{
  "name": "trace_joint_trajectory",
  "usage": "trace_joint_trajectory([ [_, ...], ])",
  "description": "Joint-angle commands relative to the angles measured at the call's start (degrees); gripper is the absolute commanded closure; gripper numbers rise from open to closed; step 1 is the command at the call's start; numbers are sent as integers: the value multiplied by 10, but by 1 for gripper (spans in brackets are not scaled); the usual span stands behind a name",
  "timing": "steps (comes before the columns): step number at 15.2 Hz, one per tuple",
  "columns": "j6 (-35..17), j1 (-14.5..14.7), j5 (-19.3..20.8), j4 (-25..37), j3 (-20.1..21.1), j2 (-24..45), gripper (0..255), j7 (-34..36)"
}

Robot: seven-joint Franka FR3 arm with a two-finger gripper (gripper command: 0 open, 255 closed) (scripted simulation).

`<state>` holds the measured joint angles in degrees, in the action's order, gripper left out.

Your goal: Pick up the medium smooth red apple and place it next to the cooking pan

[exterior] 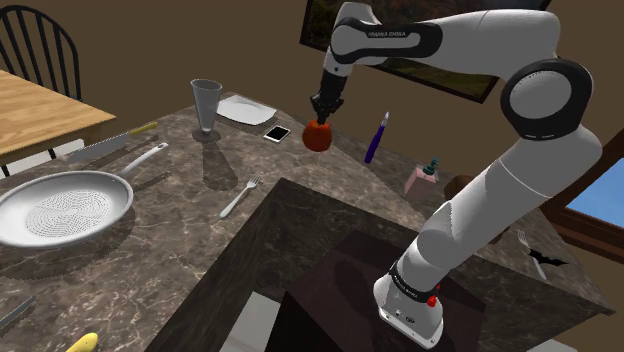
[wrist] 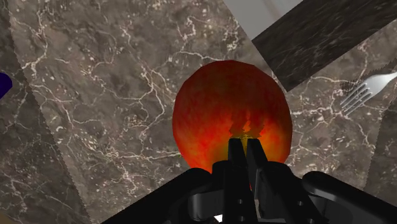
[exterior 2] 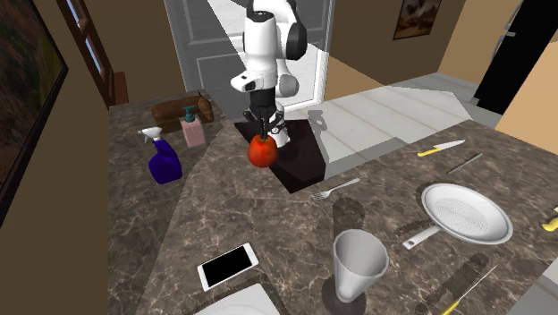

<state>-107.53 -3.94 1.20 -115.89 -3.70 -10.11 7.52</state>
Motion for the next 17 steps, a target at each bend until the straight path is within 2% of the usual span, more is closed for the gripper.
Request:
trace_joint_trajectory([
  [1,15,0,0,14,1,-1,255,1],
  [8,63,1,0,62,1,-1,255,0],
  [17,65,52,-12,43,77,-21,255,124],
])
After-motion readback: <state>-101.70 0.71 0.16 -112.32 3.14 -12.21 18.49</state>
